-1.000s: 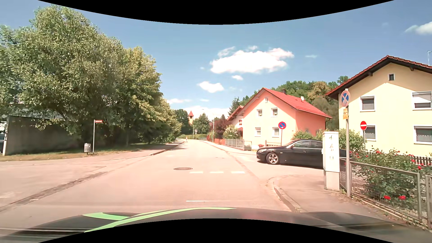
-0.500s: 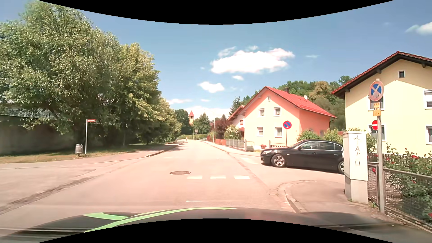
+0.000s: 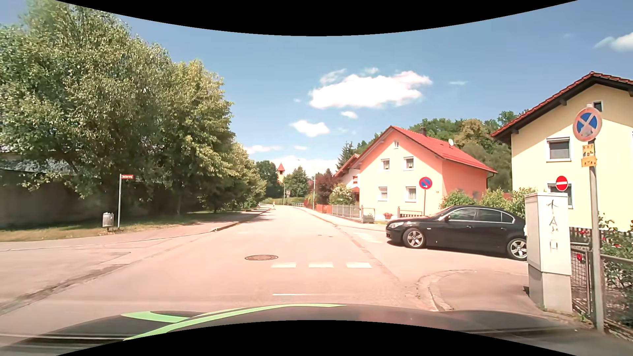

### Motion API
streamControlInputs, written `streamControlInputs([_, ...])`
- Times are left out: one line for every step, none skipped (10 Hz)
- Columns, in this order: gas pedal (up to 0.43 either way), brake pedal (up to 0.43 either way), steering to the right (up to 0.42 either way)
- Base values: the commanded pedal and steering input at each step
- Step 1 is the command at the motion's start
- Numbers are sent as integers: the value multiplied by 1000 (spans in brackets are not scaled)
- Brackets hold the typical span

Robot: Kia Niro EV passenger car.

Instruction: Follow the waypoints while adhering to traffic rules and regulations

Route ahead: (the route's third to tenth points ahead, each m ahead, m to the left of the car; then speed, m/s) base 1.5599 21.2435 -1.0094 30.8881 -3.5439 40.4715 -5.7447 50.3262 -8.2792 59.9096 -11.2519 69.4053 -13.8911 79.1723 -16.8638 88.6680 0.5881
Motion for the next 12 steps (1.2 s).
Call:
streamControlInputs([0, 171, -15])
streamControlInputs([0, 91, -15])
streamControlInputs([0, 73, -15])
streamControlInputs([0, 0, -17])
streamControlInputs([0, 0, -23])
streamControlInputs([39, 0, -35])
streamControlInputs([67, 0, -56])
streamControlInputs([67, 0, -83])
streamControlInputs([59, 0, -94])
streamControlInputs([0, 0, -92])
streamControlInputs([0, 0, -81])
streamControlInputs([0, 110, -73])
